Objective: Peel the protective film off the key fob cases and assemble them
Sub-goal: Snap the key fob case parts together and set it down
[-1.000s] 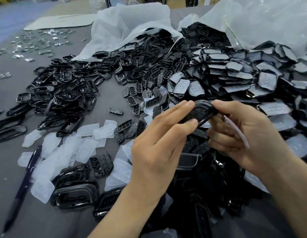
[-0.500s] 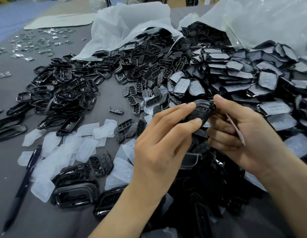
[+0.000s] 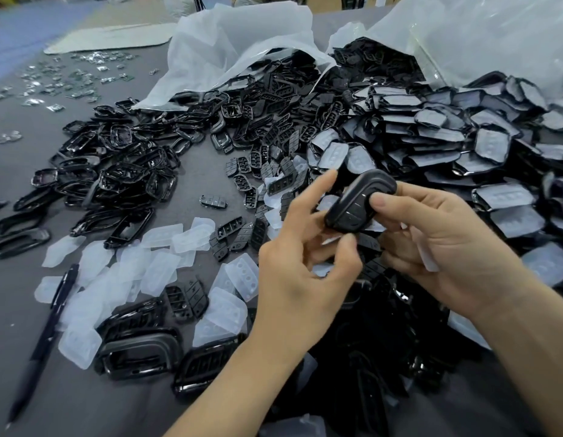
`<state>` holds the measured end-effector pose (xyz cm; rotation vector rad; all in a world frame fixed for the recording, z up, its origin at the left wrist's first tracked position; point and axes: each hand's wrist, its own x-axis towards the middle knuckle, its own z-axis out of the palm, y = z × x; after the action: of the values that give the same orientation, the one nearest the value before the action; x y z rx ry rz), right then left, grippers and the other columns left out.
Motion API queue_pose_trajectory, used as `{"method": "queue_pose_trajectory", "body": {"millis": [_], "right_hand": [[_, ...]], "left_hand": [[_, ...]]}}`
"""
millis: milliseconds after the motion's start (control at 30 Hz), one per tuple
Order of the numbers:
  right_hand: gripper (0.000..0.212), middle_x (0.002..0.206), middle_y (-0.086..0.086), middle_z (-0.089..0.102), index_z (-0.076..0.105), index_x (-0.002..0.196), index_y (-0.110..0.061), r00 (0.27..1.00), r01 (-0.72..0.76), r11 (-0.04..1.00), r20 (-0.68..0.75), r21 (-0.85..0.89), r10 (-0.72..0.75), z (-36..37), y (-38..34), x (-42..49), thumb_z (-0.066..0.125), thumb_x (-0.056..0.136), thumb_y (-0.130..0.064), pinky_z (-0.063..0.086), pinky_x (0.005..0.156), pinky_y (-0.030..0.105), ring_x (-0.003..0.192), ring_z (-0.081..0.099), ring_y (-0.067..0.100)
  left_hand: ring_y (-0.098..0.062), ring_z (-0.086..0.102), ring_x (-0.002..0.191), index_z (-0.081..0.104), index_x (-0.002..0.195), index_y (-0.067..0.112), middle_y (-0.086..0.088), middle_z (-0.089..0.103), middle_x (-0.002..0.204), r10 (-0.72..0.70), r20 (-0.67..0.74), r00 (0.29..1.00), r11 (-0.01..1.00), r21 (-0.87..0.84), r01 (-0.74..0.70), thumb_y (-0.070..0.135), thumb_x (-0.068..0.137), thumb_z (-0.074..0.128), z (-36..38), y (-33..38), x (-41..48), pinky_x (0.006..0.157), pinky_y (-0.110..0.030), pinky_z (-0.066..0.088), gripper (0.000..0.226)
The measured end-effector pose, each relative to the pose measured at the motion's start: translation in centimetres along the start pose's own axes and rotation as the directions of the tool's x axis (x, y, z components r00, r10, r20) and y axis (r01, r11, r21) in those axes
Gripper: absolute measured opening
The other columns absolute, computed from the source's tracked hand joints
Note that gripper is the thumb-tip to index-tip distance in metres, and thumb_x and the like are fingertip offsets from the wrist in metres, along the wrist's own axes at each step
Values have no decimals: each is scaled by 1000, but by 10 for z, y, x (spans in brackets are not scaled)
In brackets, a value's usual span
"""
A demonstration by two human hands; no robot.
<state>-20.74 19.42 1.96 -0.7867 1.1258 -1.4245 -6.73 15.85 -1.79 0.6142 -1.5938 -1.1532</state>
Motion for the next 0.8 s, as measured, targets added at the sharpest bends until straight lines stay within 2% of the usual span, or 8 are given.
{"method": "queue_pose_trajectory", "body": {"millis": [100,200,333,433,533,667,733,800], "right_hand": [[20,48,-4,47,65,90,-4,999,50,998,3,-36,-50,3,3,0,60,76,-18,20,32,15,28,26,1],[7,44,-11,52,65,84,-10,986,142,973,-65,-180,-156,7,10,2,58,87,-7,30,35,8,28,40,0],[23,45,-11,53,66,74,-18,968,168,940,-129,-295,-214,6,14,5,58,90,-4,31,36,5,32,46,1],[21,48,-4,55,66,75,-17,984,161,943,-32,-293,-177,3,12,4,59,90,-4,29,32,10,29,39,2],[4,62,29,57,69,79,-20,990,134,936,80,-325,-114,0,6,2,67,81,-23,28,33,14,33,39,9],[17,78,11,71,73,82,-20,994,89,960,82,-264,-70,-5,4,3,72,66,-26,46,49,20,68,64,26],[30,79,11,71,68,92,-17,996,56,980,78,-189,-42,-5,3,3,73,63,-23,41,43,18,58,62,18],[35,75,11,71,66,97,-16,995,95,962,54,-254,-84,-5,2,2,74,63,-22,40,40,11,47,59,6]], "left_hand": [[-10,71,91,63,114,34,11,74,100,-70,-22,997,994,-90,68,11,89,62,2,-4,1,80,-21,55,34],[-16,72,86,68,106,39,6,75,91,-114,-43,993,992,-56,111,16,87,64,2,-5,-2,78,-32,58,30],[-46,65,77,70,94,42,-19,68,83,-169,-50,984,986,3,169,29,81,66,1,-4,-1,75,-58,55,19],[-27,72,72,76,80,29,-6,72,72,-262,5,965,960,-106,261,40,77,69,-2,2,6,66,-38,60,14],[-16,73,72,78,74,21,-1,75,74,-311,61,948,938,-142,317,50,84,56,-14,4,16,62,-19,55,39],[-15,69,71,78,77,14,-4,74,77,-329,170,929,911,-204,360,27,89,52,-24,0,22,60,-22,54,32],[-17,69,73,77,79,9,-9,73,78,-357,213,910,872,-273,406,19,87,54,-25,-1,21,63,-24,55,26],[-18,69,74,77,80,7,-10,73,79,-371,242,896,840,-324,436,15,85,54,-25,-3,20,64,-25,56,25]]}}
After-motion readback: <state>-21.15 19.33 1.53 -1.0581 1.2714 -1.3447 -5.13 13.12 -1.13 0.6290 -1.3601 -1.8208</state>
